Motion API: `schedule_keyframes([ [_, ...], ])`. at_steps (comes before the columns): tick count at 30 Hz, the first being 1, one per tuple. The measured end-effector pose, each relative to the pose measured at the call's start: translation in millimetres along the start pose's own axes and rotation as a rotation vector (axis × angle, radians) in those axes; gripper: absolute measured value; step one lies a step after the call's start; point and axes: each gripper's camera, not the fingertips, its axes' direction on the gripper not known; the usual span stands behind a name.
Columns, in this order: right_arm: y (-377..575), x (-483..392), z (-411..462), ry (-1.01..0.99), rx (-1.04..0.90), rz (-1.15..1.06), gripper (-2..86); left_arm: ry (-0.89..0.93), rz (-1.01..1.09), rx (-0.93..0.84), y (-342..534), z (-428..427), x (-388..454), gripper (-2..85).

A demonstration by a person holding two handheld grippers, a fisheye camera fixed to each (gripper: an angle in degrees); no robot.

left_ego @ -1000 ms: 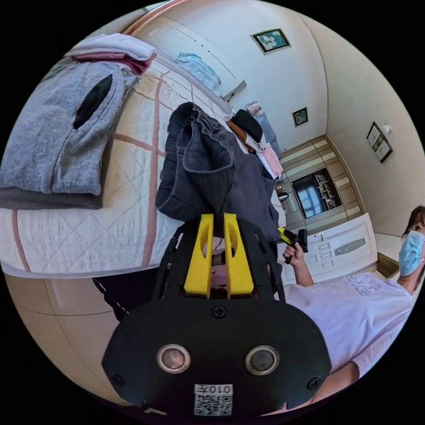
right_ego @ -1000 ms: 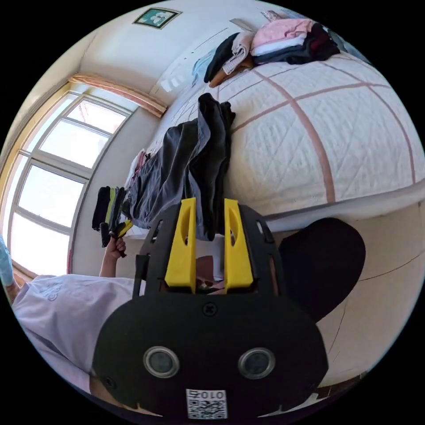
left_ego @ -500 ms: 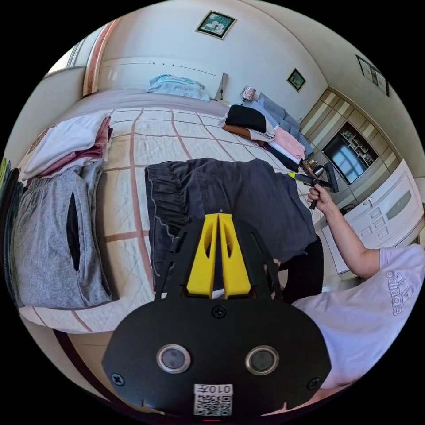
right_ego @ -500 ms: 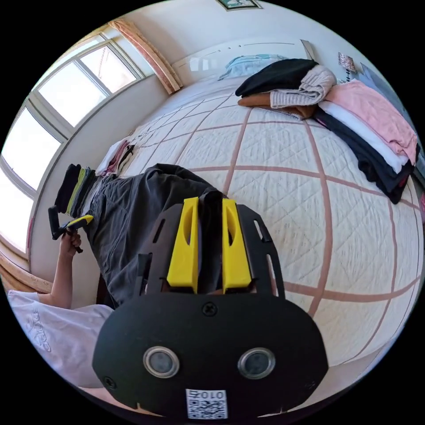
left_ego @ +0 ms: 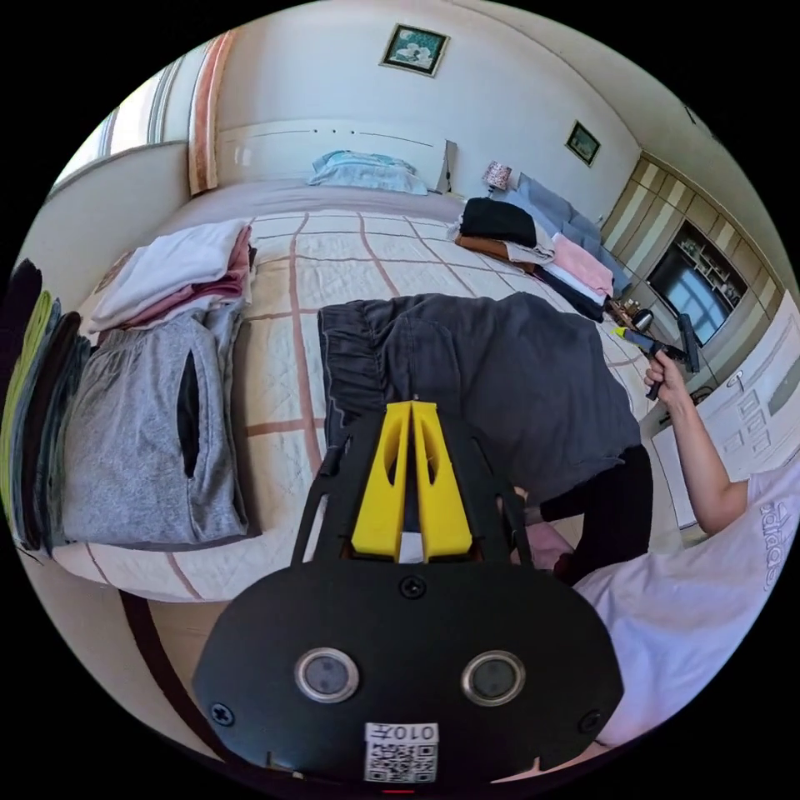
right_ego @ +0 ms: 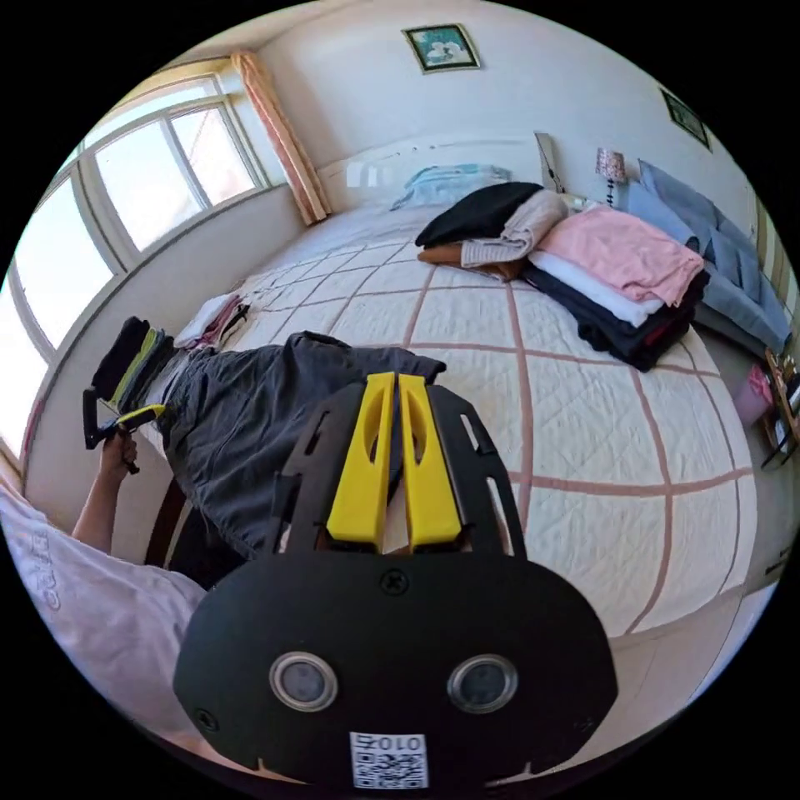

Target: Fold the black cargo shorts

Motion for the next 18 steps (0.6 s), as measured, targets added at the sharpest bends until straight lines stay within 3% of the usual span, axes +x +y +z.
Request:
schedule_keyframes([
  [4, 37, -77, 33, -0.058, -0.018, -0.056, 3.5, 0.013, -0.022, -0.065, 21, 16, -16, -0.1],
  [7, 55, -89, 110, 0.010, -0.306, -0.071, 3.2, 0.064, -0.047, -0.080, 28, 33, -34, -0.1],
  [8, 61, -96, 121, 0.020, -0.304, -0.083, 3.0, 0.077, -0.051, -0.077, 29, 32, -36, 0.0],
  [12, 56, -131, 117, 0.106, -0.342, -0.074, 5.3, 0.016, -0.108, 0.035, 48, -8, -47, 0.7],
  [15, 54, -195, 94, 0.284, -0.237, -0.128, 10.5, 0.059, -0.278, 0.052, 84, -17, -79, 2.5],
  [18, 50, -295, 91, 0.226, -0.116, -0.315, 12.3, 0.148, -0.350, 0.042, 106, -6, -106, 4.3],
])
